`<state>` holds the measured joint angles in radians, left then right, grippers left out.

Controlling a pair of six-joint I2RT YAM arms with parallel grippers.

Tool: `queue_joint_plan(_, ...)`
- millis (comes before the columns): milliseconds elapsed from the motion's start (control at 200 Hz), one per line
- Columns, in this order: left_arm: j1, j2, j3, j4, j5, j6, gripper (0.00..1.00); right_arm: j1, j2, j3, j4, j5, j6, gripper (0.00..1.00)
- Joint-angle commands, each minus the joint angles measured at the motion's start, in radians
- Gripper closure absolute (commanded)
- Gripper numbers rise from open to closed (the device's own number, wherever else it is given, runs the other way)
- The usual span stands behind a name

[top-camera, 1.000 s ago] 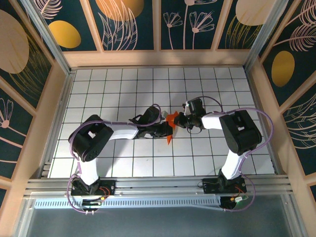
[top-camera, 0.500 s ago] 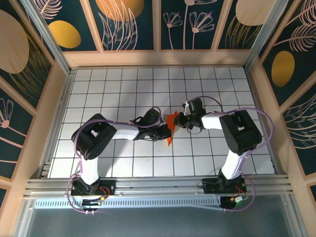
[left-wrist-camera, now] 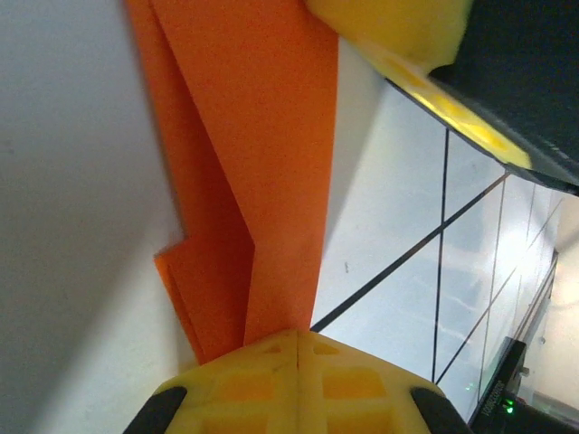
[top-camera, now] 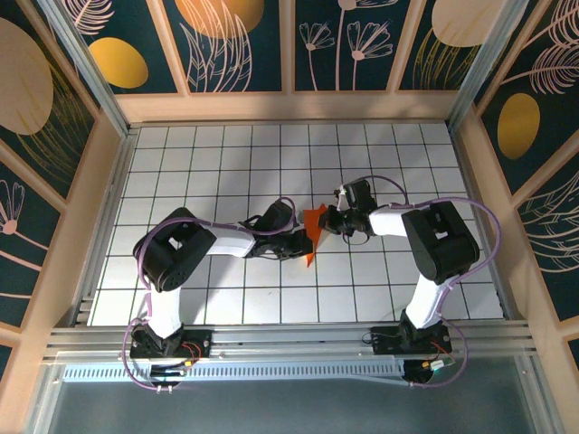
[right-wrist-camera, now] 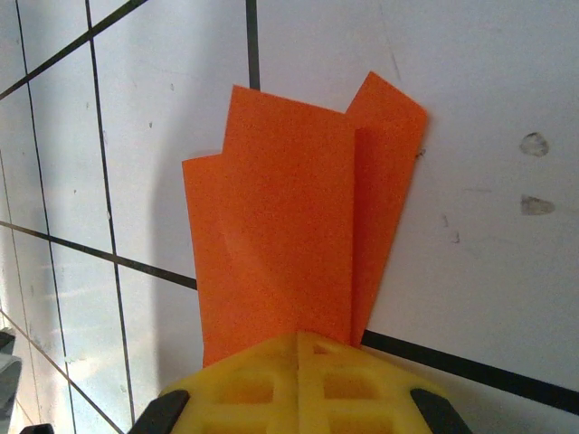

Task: Fold a paper plane with a square sheet of paper (fold left side to right side)
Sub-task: Fold the wing for the fifth time at the center of the table.

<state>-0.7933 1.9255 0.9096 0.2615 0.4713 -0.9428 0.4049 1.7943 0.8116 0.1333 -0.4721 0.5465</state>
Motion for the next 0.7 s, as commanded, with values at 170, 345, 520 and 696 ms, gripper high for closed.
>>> queue_joint_plan(170, -0.020, 0.054, 0.023, -0.139, -0.072, 0.060, 1.00, -0.012, -0.001, 0.069, -0.097, 0.002, -0.050, 1.00)
queue_joint_plan(345, -0.027, 0.052, 0.019, -0.227, -0.148, 0.091, 1.00, -0.034, -0.067, 0.112, -0.115, -0.018, -0.086, 1.00)
queue_joint_plan(520, -0.027, 0.024, -0.006, -0.256, -0.190, 0.100, 1.00, -0.035, -0.141, 0.036, -0.089, -0.043, -0.099, 1.00)
queue_joint_plan(696, -0.027, -0.010, -0.024, -0.294, -0.209, 0.122, 1.00, -0.012, -0.197, -0.093, 0.010, -0.101, -0.087, 1.00)
